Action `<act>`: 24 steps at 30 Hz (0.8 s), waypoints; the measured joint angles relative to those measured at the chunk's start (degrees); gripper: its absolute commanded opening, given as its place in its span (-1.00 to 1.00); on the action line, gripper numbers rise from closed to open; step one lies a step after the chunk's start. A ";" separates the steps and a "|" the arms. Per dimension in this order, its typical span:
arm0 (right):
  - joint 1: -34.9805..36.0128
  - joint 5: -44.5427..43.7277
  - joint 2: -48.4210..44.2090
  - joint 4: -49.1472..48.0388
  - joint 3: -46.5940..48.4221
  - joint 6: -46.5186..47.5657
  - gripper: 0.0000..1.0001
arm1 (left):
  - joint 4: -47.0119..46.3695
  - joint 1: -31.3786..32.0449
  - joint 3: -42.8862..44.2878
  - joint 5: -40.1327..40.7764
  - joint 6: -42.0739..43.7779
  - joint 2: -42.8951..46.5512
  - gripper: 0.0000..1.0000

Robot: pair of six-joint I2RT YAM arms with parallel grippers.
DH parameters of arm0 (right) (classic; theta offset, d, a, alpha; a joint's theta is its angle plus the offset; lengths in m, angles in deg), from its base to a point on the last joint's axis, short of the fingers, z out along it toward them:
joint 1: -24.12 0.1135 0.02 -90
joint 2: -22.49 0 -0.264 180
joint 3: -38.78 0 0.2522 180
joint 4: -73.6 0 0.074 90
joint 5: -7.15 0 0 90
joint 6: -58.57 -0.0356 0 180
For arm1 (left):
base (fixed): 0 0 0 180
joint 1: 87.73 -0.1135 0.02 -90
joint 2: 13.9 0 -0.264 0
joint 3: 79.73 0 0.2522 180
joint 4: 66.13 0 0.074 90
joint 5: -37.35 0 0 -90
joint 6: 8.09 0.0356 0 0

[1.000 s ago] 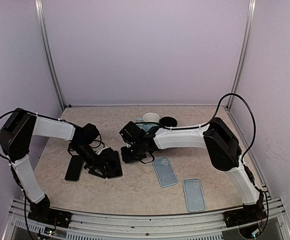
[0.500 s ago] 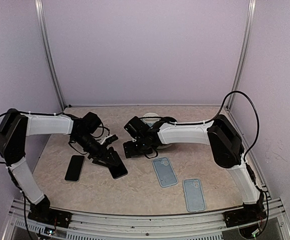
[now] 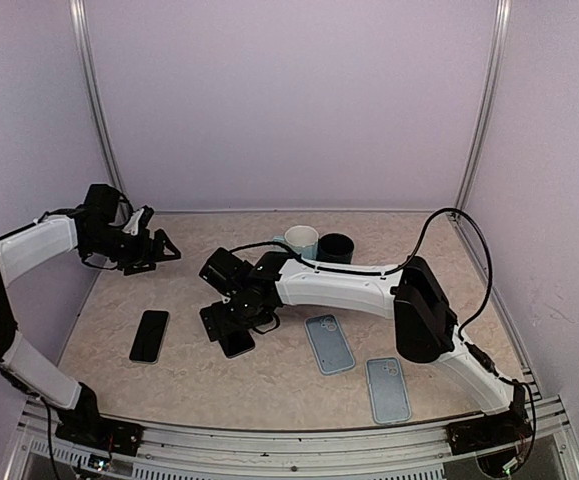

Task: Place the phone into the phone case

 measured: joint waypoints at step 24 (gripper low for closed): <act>4.20 -9.81 5.68 2.67 3.10 5.33 0.64 | -1.95 3.43 0.00 0.57 0.72 1.25 0.86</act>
